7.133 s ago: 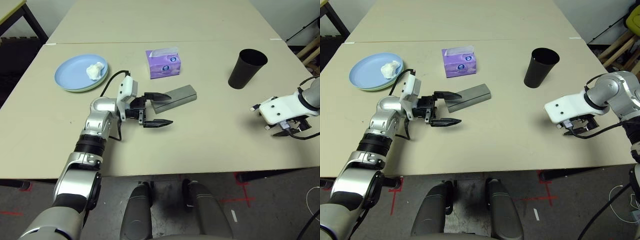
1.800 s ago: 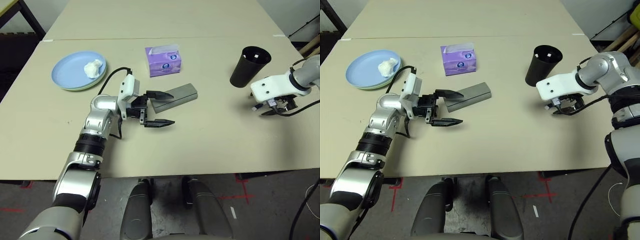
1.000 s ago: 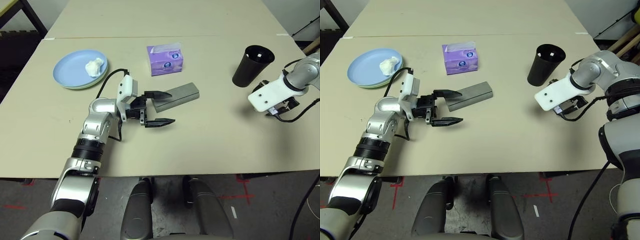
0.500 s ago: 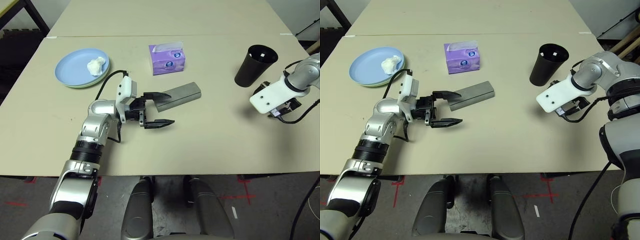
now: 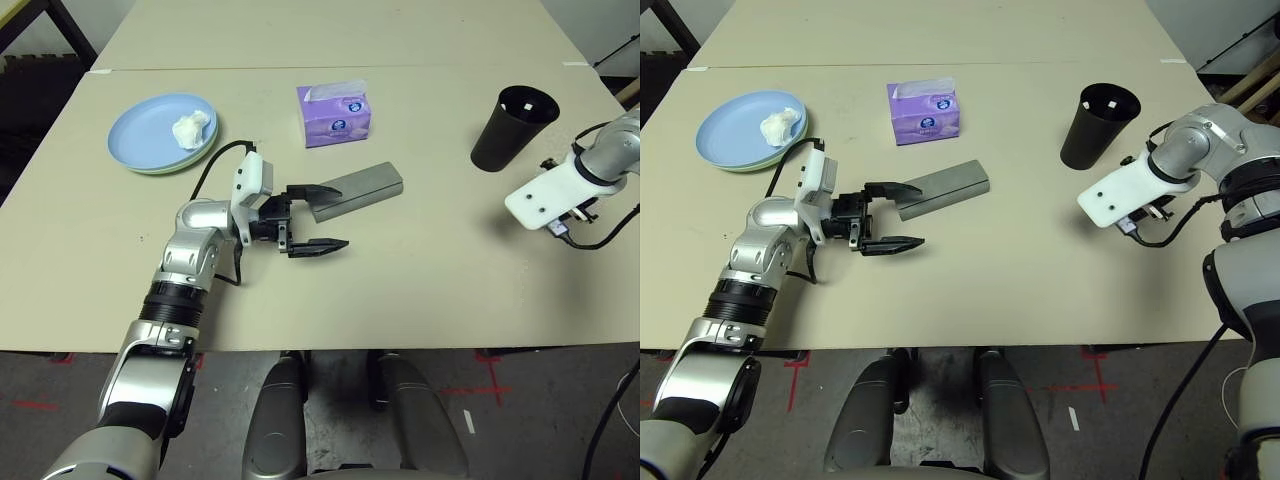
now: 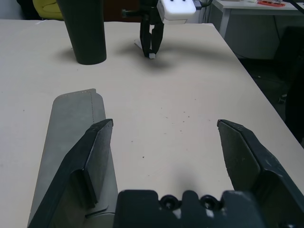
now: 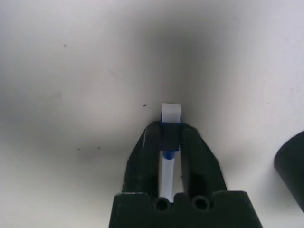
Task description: Organize and tidy the items on the table.
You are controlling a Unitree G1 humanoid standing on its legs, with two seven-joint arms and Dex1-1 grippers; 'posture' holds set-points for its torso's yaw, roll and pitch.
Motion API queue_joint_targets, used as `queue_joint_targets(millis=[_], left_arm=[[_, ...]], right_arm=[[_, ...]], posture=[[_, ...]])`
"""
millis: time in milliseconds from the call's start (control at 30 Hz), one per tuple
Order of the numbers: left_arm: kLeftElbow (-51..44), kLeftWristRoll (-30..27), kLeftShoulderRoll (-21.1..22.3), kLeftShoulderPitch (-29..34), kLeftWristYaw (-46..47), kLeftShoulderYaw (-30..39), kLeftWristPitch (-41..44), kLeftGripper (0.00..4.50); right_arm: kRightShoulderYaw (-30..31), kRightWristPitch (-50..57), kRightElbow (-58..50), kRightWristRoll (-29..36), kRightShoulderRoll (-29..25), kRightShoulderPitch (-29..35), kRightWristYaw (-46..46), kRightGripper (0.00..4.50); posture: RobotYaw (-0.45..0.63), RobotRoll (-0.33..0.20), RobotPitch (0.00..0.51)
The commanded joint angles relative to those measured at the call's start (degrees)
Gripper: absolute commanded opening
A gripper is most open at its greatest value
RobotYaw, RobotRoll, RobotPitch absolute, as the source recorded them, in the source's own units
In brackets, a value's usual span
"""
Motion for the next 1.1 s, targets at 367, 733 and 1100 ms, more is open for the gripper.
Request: queue_joint_targets(millis=[367,733,1100], left_arm=[[2.65,0.21,-0.33,-1.98,-1.09,-0.87,-1.61,4.5],[6.7,0.59,-0.29,-3.82,-2.59,-0.79,-4.07,4.5],[8.82,0.81,-0.3,-4.72,-2.73,-0.61,-5.39,4.5]], right_arm=[[-11.73,17.84,-1.56,20.6,0.76,-2.65,20.83,0.4],[-12.45,62.42,-24.0,57.94,-5.02,-2.08,20.83,0.4],[-44.72,75.97,-45.9,69.66,5.32,19.12,-7.4,0.4]], posture=[[0.1,0.0,0.235],[0.07,0.0,0.211],[0.06,0.0,0.192]])
